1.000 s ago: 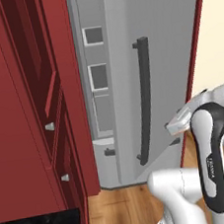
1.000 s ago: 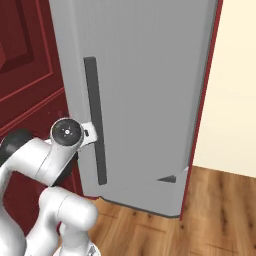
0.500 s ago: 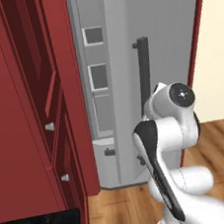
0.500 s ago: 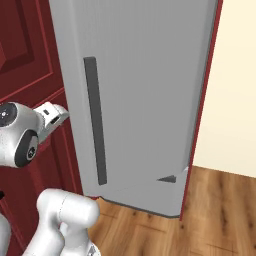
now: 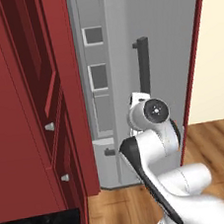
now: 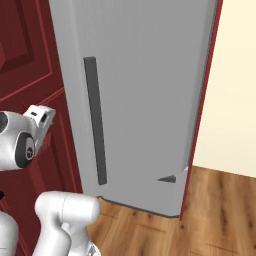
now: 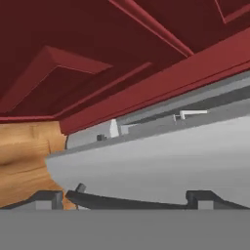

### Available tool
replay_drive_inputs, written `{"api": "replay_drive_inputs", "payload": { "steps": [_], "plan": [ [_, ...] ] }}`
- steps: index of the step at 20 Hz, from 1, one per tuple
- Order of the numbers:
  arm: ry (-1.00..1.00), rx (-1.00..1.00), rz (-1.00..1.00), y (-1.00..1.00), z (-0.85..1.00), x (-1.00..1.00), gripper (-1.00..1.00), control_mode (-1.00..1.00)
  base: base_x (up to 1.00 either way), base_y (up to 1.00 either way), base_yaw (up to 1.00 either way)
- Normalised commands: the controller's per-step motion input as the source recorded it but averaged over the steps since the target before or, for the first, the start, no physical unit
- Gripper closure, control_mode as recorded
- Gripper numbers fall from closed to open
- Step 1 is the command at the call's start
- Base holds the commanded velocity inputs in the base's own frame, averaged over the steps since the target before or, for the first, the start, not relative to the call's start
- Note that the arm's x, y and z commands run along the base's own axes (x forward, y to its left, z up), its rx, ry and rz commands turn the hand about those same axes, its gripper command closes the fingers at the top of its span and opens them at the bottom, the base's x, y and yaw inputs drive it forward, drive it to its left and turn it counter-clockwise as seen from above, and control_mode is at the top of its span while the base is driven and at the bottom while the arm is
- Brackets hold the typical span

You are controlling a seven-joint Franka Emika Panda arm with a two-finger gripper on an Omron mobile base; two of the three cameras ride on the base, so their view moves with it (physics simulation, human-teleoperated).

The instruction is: Retrieve the chicken drumstick from the fridge and place it on the saucepan with marinade on the stove.

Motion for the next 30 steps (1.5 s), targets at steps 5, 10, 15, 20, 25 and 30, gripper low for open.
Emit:
{"api": "replay_drive_inputs", "payload": {
  "steps": [5,10,15,20,25,30],
  "plan": [
    [0.01,-0.33,0.00,0.43,0.01,0.03,-1.00,-1.00,0.00,0.00,0.00],
    [0.02,-0.01,0.00,0.00,-0.03,0.20,-1.00,-1.00,0.00,0.00,0.00],
    [0.03,-0.10,0.00,0.24,0.00,0.25,-1.00,-1.00,0.00,0.00,0.00],
    [0.11,-0.04,0.00,0.00,0.00,0.50,-1.00,-1.00,0.00,0.00,0.00],
    [0.20,-0.10,0.00,0.03,0.00,0.59,-1.00,-1.00,0.00,0.00,0.00],
    [0.16,-0.14,-0.01,0.00,-0.06,0.61,-1.00,-1.00,0.00,0.00,0.00]
  ]
}}
